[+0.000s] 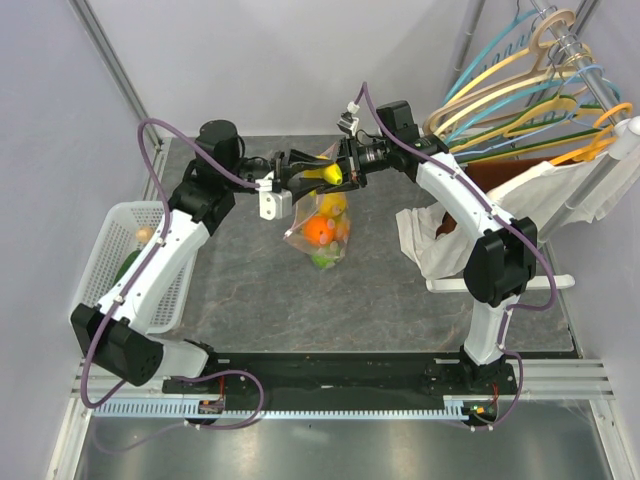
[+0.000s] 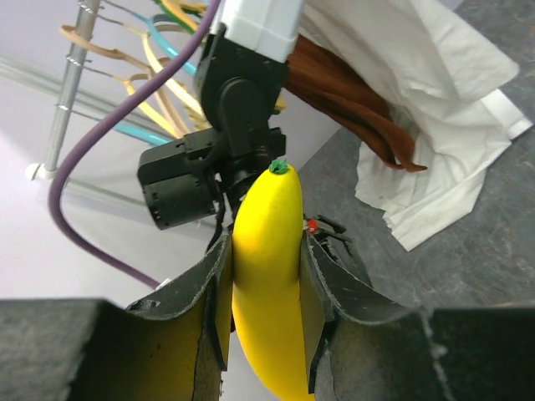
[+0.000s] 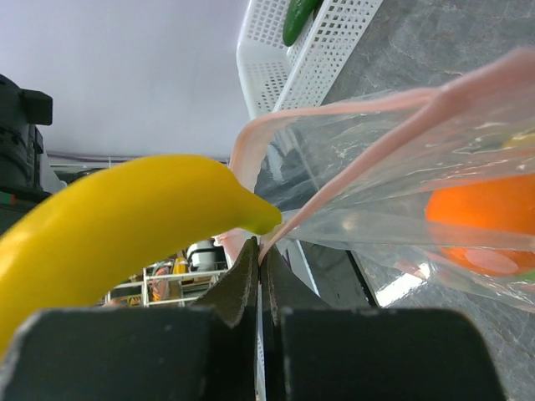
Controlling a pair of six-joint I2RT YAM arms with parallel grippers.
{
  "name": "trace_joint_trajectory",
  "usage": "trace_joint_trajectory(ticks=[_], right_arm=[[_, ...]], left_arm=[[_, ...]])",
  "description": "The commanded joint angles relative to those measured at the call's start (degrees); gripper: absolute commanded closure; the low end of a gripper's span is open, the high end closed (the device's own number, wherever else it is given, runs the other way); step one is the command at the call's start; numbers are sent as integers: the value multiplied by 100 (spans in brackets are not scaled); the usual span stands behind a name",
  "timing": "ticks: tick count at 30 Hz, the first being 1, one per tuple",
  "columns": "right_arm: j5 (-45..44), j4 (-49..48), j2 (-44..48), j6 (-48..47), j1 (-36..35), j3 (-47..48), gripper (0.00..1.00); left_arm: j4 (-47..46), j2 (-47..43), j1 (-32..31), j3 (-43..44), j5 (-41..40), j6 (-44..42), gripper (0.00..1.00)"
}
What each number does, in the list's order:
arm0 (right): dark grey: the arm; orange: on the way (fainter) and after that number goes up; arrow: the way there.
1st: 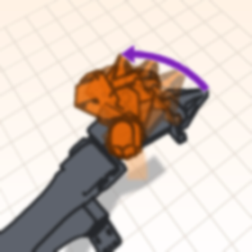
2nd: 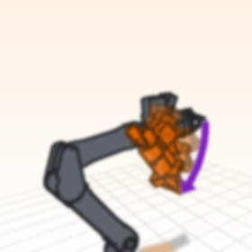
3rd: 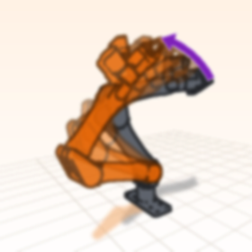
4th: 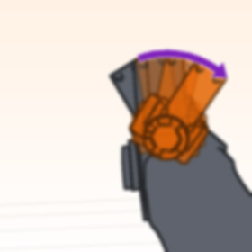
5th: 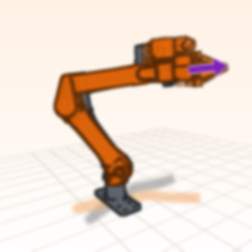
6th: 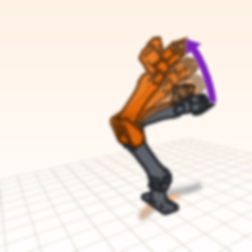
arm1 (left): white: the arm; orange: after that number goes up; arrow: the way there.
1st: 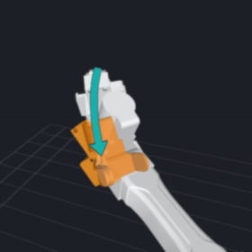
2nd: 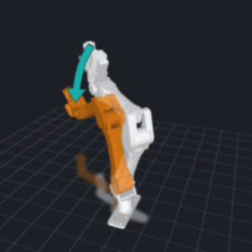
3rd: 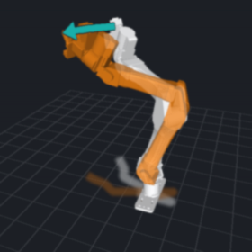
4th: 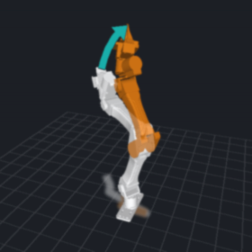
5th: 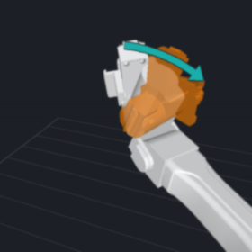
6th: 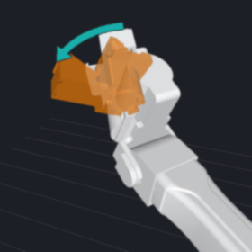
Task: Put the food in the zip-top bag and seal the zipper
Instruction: Place the fake fruit in the zipper food storage bag.
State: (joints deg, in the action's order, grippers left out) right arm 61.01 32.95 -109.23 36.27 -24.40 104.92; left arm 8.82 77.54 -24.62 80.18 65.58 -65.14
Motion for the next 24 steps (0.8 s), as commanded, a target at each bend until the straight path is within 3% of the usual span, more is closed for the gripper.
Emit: trace_joint_trajectory(ticks=[1,7,8,9,11,18,24], right_arm=[[218,-245,236,64,-29,204,100],[236,-245,218,73,-29,204,100],[236,-254,218,64,-38,204,100],[236,-254,235,73,-38,195,100],[236,-245,253,64,-29,160,100],[244,-254,262,64,-38,186,100],[236,-254,253,55,-38,292,100]], left_arm=[[699,86,-16,50,473,-763,91],[1298,200,-16,164,307,-667,79],[1254,226,-8,243,219,-249,69],[1236,279,10,296,140,-9,51],[1219,384,132,480,7,569,1],[-589,123,888,622,131,3462,0],[-918,-309,1907,533,-106,6045,0]])
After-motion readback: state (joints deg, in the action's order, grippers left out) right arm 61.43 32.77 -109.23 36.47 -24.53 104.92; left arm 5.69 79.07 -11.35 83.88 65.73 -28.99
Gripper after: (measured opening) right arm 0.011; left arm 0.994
